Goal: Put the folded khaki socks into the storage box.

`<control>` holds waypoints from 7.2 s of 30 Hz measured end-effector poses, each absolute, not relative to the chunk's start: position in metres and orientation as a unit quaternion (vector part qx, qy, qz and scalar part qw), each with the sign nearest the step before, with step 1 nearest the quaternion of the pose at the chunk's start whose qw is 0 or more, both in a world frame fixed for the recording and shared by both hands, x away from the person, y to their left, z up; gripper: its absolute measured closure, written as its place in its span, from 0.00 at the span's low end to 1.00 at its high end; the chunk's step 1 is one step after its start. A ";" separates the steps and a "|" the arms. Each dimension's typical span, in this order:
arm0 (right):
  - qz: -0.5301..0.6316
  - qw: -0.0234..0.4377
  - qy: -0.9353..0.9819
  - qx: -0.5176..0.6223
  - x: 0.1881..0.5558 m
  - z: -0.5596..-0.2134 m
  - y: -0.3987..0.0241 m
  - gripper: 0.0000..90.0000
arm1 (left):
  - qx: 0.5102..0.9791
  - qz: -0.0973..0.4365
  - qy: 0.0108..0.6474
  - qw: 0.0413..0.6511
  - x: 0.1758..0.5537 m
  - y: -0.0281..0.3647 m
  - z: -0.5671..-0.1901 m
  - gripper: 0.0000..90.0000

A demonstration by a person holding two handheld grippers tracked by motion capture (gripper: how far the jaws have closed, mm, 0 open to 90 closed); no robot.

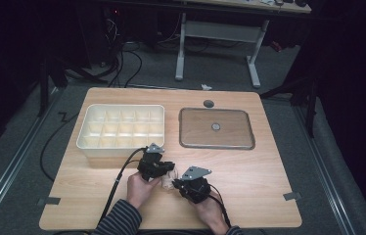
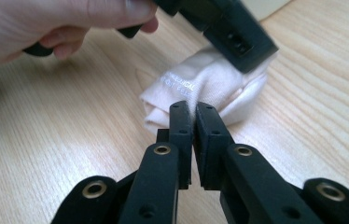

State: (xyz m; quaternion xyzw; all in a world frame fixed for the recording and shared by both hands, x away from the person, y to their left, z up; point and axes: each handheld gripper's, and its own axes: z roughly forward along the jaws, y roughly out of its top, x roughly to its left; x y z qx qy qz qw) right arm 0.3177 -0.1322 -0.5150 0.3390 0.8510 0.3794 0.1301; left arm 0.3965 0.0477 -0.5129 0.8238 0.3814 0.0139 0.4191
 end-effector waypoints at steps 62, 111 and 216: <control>0.361 0.128 0.853 0.355 0.326 -0.528 -0.129 0.95 | 0.820 0.070 0.416 0.386 0.360 0.067 -0.524 0.50; 0.390 0.199 0.780 0.448 0.324 -0.511 -0.220 0.62 | 0.799 0.031 0.437 0.411 0.395 0.068 -0.505 0.42; 0.318 0.236 0.749 0.531 0.337 -0.531 -0.282 0.41 | 0.814 0.022 0.379 0.440 0.371 0.087 -0.477 0.80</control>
